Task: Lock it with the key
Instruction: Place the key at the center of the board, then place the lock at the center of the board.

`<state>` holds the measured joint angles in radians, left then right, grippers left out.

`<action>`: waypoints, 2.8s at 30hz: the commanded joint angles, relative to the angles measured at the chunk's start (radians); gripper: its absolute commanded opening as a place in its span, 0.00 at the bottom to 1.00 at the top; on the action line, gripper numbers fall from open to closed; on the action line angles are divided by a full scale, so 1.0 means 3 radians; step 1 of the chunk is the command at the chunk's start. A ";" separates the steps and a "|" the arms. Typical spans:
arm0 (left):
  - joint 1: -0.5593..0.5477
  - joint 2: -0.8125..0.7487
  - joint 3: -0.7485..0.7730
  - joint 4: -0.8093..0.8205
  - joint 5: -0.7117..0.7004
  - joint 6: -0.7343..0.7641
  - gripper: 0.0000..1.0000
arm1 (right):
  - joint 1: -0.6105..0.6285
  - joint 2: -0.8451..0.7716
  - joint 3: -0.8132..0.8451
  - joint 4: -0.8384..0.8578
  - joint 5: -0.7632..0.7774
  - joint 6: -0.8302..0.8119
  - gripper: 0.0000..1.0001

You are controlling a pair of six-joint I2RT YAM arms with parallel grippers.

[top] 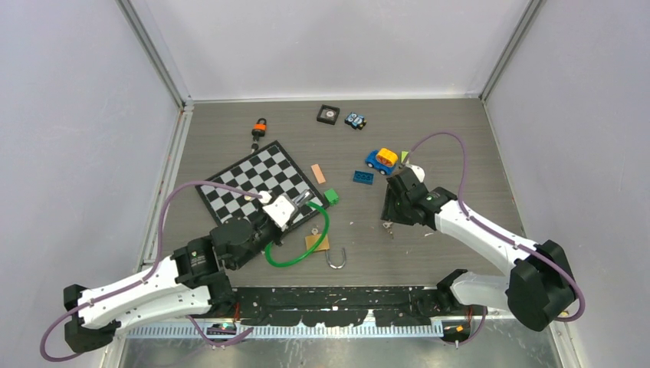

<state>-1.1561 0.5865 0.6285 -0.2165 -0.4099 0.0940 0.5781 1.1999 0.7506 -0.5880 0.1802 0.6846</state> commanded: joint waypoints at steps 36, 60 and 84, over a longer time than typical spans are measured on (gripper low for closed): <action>0.0332 0.4519 0.2579 0.1807 0.0815 -0.3003 0.00 | -0.0020 -0.2014 0.1432 -0.1389 0.0205 0.0478 0.56; 0.0330 0.4463 0.2289 0.1075 0.0365 -0.3238 0.77 | -0.0020 -0.1984 0.1118 -0.1258 0.0143 0.0799 0.54; 0.0345 0.3448 0.2737 -0.1811 -0.1140 -0.3081 1.00 | -0.0020 -0.1739 0.1040 -0.1564 0.0198 0.0458 0.55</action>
<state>-1.0554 1.7115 1.3926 -0.4683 -0.5510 -0.8333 0.5739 0.6304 1.0763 -1.0473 0.2508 0.8761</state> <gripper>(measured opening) 0.994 0.544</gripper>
